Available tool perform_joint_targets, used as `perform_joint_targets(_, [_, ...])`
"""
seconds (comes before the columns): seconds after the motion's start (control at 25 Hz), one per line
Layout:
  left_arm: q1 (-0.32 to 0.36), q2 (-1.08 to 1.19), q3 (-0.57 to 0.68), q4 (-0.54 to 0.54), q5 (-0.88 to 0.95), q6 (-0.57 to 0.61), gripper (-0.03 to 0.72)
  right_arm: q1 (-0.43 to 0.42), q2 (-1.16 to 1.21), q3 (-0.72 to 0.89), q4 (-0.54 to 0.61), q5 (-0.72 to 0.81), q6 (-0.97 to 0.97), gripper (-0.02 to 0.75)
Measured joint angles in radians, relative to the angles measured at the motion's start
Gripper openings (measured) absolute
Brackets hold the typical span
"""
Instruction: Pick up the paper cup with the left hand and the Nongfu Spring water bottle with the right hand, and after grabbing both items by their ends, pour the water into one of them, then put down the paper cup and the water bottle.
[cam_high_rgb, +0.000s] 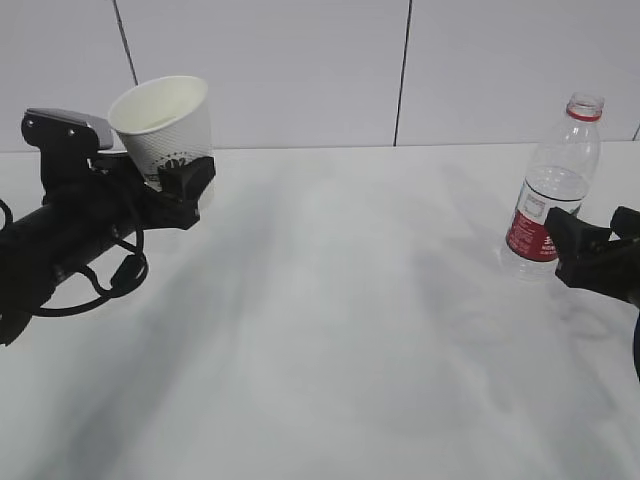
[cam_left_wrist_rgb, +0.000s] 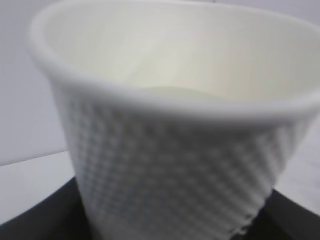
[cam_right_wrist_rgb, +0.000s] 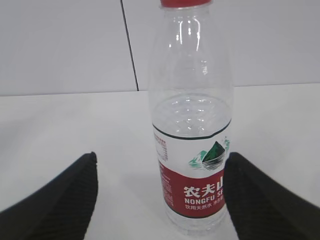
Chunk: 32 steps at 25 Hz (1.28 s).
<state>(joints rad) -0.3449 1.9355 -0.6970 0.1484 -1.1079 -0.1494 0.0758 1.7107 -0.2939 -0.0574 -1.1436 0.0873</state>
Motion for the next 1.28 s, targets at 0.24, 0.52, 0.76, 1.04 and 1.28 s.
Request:
perform_joint_targets(0.24, [0.073, 0.0, 0.0, -0.018, 0.0, 0.0, 0.516, 0.0, 0.0, 0.0, 0.0, 0.0, 0.0, 0.587])
perform_joint_targets(0.52, [0.138, 0.0, 0.0, -0.065, 0.0, 0.0, 0.516, 0.0, 0.0, 0.0, 0.0, 0.0, 0.0, 0.587])
perform_joint_targets(0.76, [0.193, 0.0, 0.0, -0.101, 0.0, 0.0, 0.516, 0.0, 0.0, 0.0, 0.0, 0.0, 0.0, 0.587])
perform_joint_targets(1.04, [0.242, 0.0, 0.0, -0.148, 0.011, 0.0, 0.516, 0.0, 0.0, 0.0, 0.0, 0.0, 0.0, 0.586])
perform_joint_targets(1.28, [0.263, 0.0, 0.0, -0.174, 0.029, 0.0, 0.516, 0.0, 0.0, 0.0, 0.0, 0.0, 0.0, 0.586])
